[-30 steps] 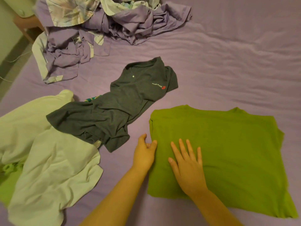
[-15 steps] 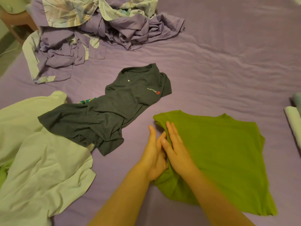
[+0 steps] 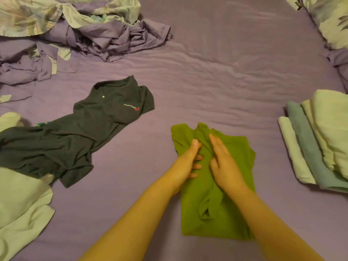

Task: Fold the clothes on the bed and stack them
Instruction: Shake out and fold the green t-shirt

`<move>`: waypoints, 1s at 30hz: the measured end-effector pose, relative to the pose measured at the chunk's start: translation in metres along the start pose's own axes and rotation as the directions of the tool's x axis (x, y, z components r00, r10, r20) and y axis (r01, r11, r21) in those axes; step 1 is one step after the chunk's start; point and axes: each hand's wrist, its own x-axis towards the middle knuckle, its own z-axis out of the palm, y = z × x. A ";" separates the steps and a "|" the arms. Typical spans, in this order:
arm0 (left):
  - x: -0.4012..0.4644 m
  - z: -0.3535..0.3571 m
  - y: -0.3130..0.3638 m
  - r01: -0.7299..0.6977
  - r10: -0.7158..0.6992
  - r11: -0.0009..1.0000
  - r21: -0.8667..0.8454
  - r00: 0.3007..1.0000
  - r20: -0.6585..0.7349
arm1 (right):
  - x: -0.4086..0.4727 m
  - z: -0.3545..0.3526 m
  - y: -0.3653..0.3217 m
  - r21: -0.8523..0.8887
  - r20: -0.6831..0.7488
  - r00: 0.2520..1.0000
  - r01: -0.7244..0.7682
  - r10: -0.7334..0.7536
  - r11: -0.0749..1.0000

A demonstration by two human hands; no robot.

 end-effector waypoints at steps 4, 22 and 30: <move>0.026 0.032 -0.015 -0.227 0.264 0.823 0.520 0.965 0.004 | -0.004 -0.047 0.052 0.185 -0.074 0.980 -0.168 0.184 0.968; -0.009 0.081 -0.126 -0.162 0.444 -0.048 0.986 0.880 0.166 | -0.119 -0.022 0.081 -0.031 -0.110 0.948 -0.304 0.299 0.952; -0.054 0.063 -0.141 -0.233 0.611 -0.106 0.967 0.752 0.248 | -0.136 -0.036 0.082 0.330 -0.141 0.893 -0.364 0.427 0.871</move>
